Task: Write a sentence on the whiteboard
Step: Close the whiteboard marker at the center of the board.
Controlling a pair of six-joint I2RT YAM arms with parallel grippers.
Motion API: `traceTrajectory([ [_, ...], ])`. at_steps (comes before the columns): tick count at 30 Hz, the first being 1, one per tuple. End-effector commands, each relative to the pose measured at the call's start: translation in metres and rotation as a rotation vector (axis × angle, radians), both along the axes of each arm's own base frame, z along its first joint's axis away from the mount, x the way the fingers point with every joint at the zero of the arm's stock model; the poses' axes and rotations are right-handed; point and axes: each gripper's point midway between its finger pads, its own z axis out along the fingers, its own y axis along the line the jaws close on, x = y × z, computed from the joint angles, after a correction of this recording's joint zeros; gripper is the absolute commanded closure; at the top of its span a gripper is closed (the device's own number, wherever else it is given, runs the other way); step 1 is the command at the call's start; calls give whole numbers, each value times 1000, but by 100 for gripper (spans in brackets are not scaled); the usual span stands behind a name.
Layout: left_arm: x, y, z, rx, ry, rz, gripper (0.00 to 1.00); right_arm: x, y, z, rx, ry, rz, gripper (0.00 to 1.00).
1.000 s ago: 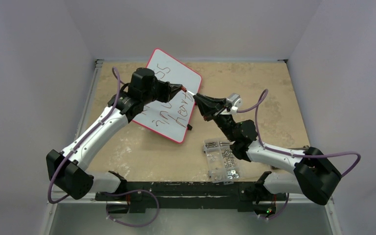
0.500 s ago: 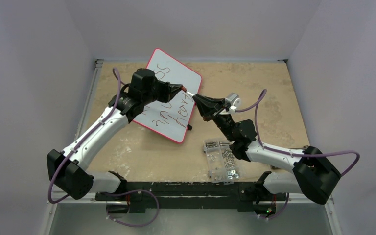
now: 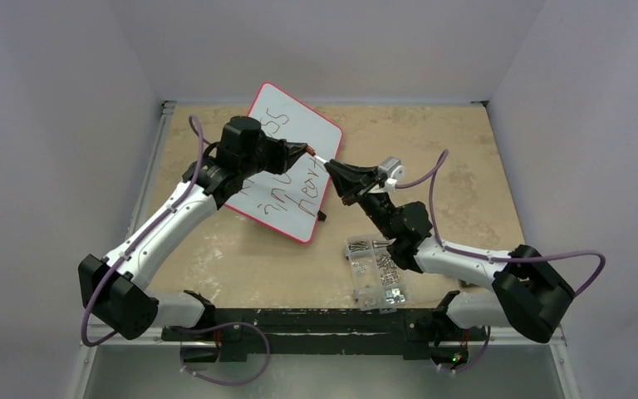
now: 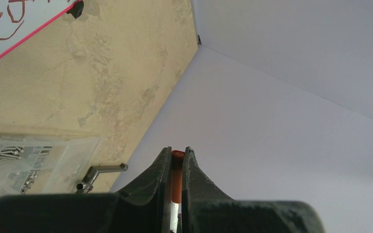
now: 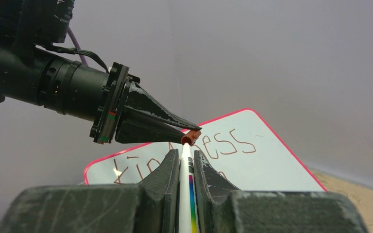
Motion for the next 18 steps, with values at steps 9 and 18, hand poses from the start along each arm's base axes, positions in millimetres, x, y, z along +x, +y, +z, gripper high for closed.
traceTrajectory([
  [9,-3,4,19,-10,-60,-2,100,18,9,10,-2,20,-46,100],
  [18,-1,3,11,25,-25,-2,100,25,20,3,-35,47,-33,100],
])
